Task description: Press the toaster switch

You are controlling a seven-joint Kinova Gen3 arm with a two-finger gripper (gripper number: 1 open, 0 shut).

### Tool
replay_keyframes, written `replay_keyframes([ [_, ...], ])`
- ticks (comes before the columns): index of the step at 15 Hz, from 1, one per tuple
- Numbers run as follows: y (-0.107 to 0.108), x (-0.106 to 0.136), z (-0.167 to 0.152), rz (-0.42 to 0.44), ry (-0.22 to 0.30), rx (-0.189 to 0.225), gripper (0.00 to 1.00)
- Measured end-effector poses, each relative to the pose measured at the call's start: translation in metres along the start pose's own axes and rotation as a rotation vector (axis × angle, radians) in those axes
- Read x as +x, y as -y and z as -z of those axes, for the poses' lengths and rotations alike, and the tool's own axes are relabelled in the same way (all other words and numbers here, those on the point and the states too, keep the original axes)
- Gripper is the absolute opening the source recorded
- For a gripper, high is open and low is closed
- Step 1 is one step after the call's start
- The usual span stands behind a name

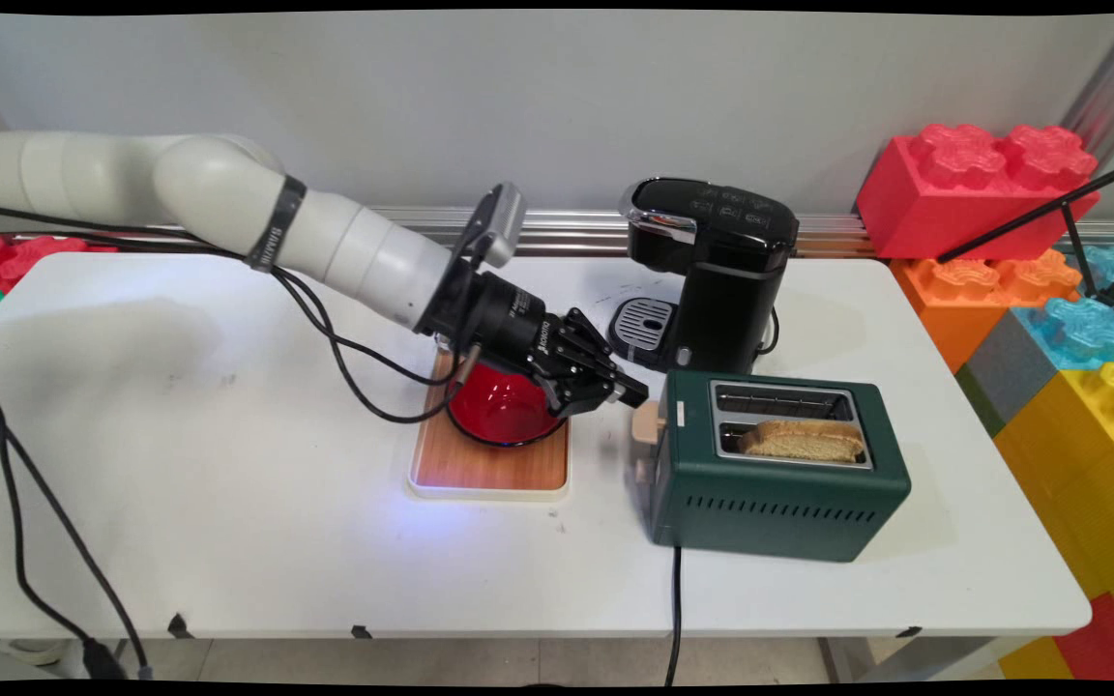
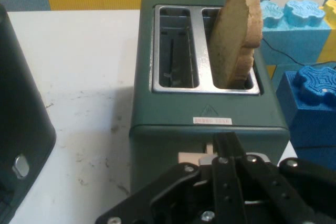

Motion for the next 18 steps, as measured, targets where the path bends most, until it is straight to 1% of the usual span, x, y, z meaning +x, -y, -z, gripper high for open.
replay_keyframes([
  [3,0.001,-0.003,-0.010,-0.002,-0.003,-0.001,0.00],
  [8,0.000,-0.009,-0.018,-0.001,0.000,-0.001,0.00],
  [18,0.002,-0.029,-0.033,0.010,0.012,0.015,0.00],
])
